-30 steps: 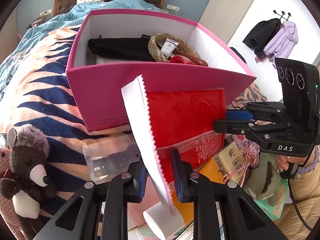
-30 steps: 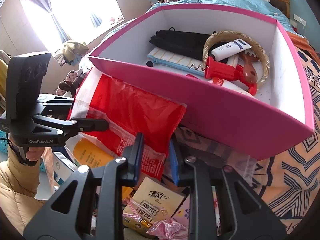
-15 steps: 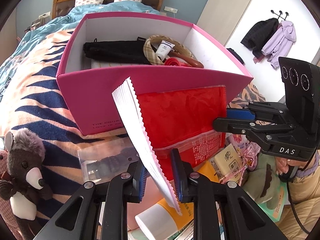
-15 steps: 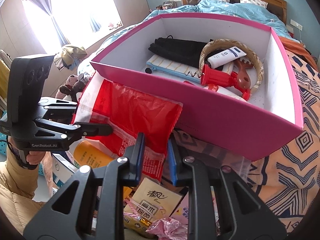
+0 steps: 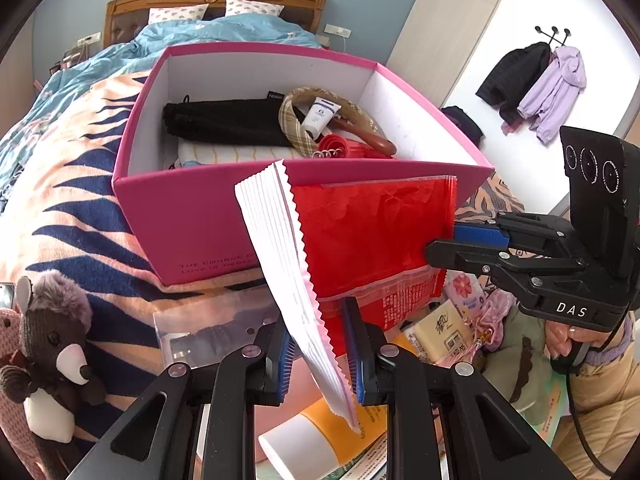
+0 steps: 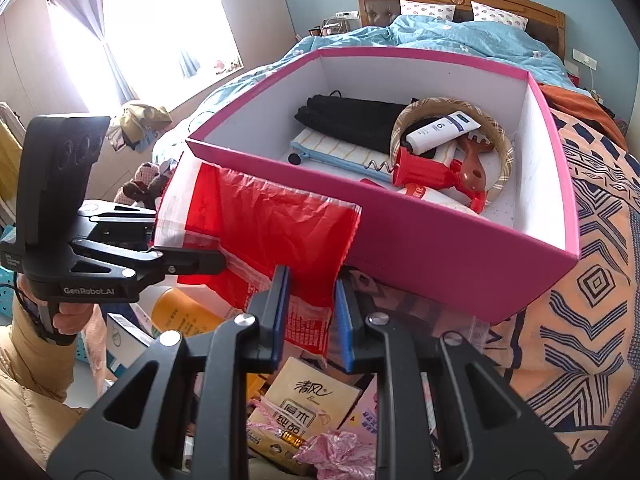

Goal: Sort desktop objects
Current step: 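Carry the red bag up toward the pink box with the left gripper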

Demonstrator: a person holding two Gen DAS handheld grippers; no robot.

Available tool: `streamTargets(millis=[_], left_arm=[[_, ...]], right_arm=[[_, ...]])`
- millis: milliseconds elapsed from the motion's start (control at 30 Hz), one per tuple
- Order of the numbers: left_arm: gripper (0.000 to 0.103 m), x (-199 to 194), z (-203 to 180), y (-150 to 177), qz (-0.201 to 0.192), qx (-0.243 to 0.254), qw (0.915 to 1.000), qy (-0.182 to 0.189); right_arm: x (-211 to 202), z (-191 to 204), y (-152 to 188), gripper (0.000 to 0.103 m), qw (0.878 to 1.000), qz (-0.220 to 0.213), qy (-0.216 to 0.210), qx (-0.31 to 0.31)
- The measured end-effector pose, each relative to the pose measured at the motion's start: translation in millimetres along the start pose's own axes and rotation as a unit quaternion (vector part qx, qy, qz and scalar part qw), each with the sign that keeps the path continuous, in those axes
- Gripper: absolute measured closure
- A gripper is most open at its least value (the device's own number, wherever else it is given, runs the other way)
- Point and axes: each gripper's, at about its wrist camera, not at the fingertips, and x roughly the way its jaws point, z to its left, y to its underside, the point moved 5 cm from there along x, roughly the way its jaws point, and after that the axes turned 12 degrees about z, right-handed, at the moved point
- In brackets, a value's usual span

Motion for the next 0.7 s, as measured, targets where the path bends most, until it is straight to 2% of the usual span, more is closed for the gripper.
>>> streamTargets(millis=[700], left_arm=[[0.081, -18.5, -11.3, -3.6, -0.033, 0.011, 0.9994, -0.01]], right_arm=[[-24.2, 7.6, -3.0, 0.079, 0.999, -0.033, 0.006, -0.02]])
